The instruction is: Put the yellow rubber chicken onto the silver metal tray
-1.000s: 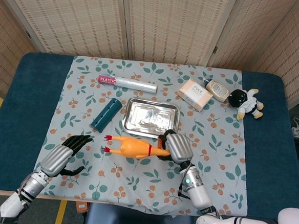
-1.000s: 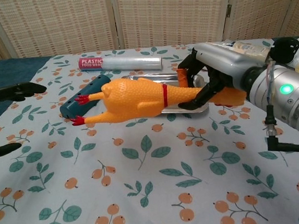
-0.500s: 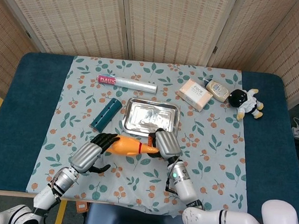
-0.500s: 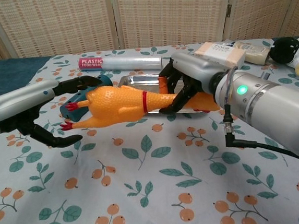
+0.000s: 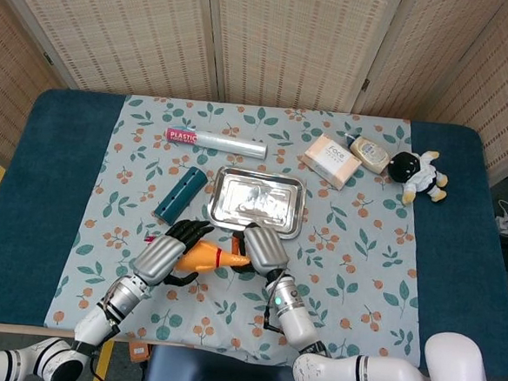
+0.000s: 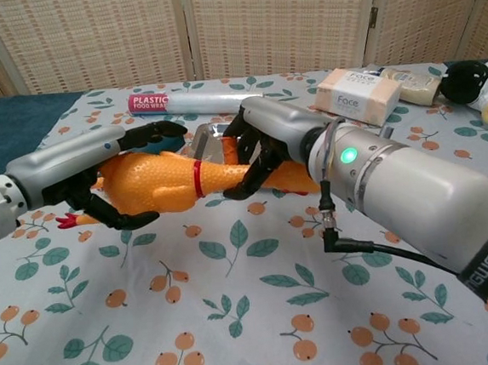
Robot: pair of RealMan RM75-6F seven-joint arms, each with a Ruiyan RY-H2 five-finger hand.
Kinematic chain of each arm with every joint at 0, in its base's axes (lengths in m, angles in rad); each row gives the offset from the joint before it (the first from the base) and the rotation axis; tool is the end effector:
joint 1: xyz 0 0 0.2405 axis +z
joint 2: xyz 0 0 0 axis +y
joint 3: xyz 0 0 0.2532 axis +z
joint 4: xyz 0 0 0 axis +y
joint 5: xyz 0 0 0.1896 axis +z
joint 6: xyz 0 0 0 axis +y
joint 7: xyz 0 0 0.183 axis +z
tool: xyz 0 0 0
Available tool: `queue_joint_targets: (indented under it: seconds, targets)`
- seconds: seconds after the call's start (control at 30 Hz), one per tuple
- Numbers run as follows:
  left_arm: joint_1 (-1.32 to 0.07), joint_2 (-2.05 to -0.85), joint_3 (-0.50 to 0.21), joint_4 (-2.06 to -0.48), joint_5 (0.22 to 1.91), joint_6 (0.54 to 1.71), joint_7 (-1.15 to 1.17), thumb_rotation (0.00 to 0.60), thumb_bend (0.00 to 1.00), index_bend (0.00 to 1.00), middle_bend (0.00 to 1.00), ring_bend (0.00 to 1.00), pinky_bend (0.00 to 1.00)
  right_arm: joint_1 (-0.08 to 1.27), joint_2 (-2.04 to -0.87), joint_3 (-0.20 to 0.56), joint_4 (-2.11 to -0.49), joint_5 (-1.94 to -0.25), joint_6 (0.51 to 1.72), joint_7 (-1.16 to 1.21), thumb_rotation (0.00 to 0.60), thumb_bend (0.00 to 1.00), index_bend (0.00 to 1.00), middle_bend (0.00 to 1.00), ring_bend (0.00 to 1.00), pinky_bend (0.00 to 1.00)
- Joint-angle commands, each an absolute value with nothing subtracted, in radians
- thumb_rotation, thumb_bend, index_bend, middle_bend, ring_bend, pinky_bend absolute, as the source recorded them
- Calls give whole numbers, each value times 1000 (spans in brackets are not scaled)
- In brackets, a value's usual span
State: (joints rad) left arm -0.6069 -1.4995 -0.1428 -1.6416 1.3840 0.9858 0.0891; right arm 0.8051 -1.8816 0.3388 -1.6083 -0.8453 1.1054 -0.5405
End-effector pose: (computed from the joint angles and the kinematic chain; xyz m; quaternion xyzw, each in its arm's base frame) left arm -0.1211 0.3153 -0.0079 -0.7284 -0.4295 -0.4424 0.2988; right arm -0.0362 -0.3363 -0.0757 0.6629 -0.5041 0.4361 0.3409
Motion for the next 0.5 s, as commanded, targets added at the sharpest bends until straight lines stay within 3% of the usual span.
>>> queue_joint_targets:
  seconds: [0.03, 0.23, 0.3, 0.33, 0.37, 0.43, 0.5]
  targets:
    - [-615, -1506, -141, -1640, 1379, 981, 91, 600, 319, 0, 0, 0, 47, 816, -1897, 346, -1597, -844, 1109, -538, 600, 333, 918, 677, 917, 1000]
    - [-627, -1516, -147, -1635, 1360, 981, 90, 600, 323, 0, 0, 0, 61, 835, -1932, 343, -1570, -854, 1119, -537, 600, 332, 919, 678, 917, 1000]
    - [-626, -1523, -150, -1630, 1353, 991, 91, 600, 323, 0, 0, 0, 112, 837, -1938, 343, -1564, -856, 1121, -532, 600, 332, 919, 678, 917, 1000]
    - [-623, -1531, -154, -1626, 1348, 1004, 91, 600, 325, 22, 19, 19, 185, 838, -1941, 344, -1562, -854, 1122, -530, 600, 332, 919, 678, 918, 1000]
    - [-620, -1540, -158, -1622, 1343, 1015, 87, 600, 334, 97, 98, 93, 291, 839, -1942, 345, -1560, -854, 1123, -530, 600, 332, 919, 678, 918, 1000]
    - [-616, -1551, -159, -1618, 1331, 1021, 70, 600, 382, 363, 374, 339, 554, 840, -1943, 347, -1559, -853, 1127, -531, 600, 332, 919, 678, 917, 1000]
    - [-617, -1558, -156, -1608, 1325, 1020, 67, 600, 463, 556, 570, 520, 730, 841, -1941, 348, -1561, -854, 1129, -530, 600, 332, 919, 678, 917, 1000]
